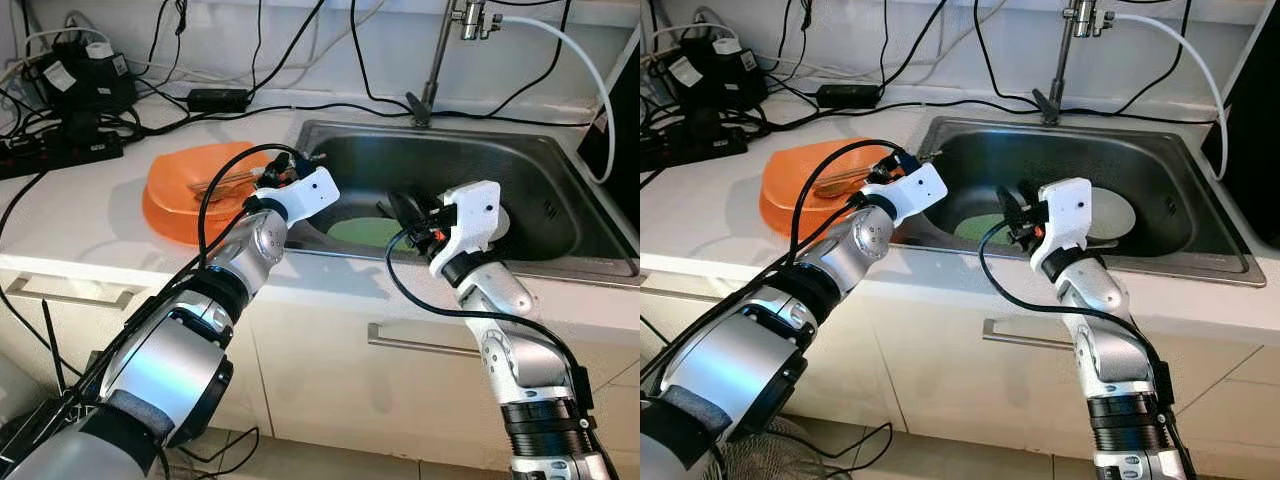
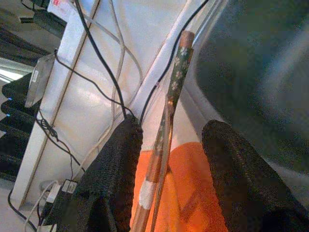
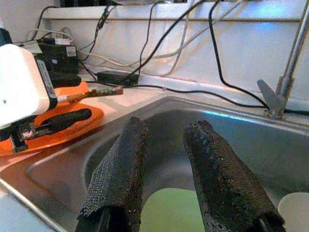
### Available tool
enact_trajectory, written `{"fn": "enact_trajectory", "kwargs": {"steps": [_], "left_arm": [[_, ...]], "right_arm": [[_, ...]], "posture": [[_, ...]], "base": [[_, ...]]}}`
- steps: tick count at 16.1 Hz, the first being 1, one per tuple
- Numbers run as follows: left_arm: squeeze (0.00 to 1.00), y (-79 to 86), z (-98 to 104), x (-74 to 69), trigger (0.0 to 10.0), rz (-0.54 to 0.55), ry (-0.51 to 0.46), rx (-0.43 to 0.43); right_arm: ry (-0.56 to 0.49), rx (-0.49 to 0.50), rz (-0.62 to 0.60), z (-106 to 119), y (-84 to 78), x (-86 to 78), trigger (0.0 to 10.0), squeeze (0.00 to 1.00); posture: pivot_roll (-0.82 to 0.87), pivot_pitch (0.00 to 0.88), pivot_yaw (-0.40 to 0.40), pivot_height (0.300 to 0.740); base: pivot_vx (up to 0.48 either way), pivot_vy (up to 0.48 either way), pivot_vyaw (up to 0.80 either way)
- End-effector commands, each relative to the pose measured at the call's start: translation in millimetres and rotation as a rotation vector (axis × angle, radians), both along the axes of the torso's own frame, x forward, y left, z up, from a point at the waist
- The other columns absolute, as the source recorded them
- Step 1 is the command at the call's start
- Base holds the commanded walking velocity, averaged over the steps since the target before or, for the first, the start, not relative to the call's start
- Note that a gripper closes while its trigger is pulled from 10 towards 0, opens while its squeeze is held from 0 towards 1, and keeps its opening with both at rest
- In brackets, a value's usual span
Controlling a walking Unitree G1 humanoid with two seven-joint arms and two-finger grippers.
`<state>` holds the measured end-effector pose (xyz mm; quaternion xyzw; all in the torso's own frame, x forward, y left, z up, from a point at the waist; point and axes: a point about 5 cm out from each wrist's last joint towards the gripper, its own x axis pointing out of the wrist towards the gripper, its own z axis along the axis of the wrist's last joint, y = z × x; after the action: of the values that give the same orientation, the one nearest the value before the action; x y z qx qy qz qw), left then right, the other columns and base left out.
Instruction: Kitchen organization
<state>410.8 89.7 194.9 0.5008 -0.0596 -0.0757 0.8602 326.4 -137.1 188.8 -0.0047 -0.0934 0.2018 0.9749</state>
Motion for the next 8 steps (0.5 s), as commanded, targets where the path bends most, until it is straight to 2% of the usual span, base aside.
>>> {"fn": "enact_trajectory", "kwargs": {"steps": [1, 2, 3, 8], "left_arm": [[0.0, -3.4, 8.2, 1.8, 4.0, -0.001, -0.028, 0.004], [0.0, -3.2, 7.6, 1.7, 1.0, -0.001, -0.027, 0.007], [0.0, -2.9, 6.5, 1.4, 0.0, 0.0, -0.025, 0.005], [0.0, -3.5, 4.2, 0.7, 0.0, -0.002, -0.021, 0.006]], "right_arm": [[-0.009, 0.017, -0.006, 4.0, -0.9, -2.2, 10.0, 0.0], [-0.007, 0.018, -0.008, 3.8, -0.5, -3.2, 10.0, 0.0], [-0.004, 0.02, -0.009, 3.3, -0.1, -3.9, 10.0, 0.0], [0.003, 0.025, -0.02, 2.1, -0.8, -5.4, 10.0, 0.0]], "posture": [[-0.01, 0.084, 0.009, 0.74], [-0.01, 0.085, 0.01, 0.74], [-0.01, 0.087, 0.011, 0.74], [0.0, 0.09, 0.011, 0.74]], "base": [[0.0, 0.0, 0.0], [0.0, 0.0, 0.0], [0.0, 0.0, 0.0], [0.0, 0.0, 0.0]]}}
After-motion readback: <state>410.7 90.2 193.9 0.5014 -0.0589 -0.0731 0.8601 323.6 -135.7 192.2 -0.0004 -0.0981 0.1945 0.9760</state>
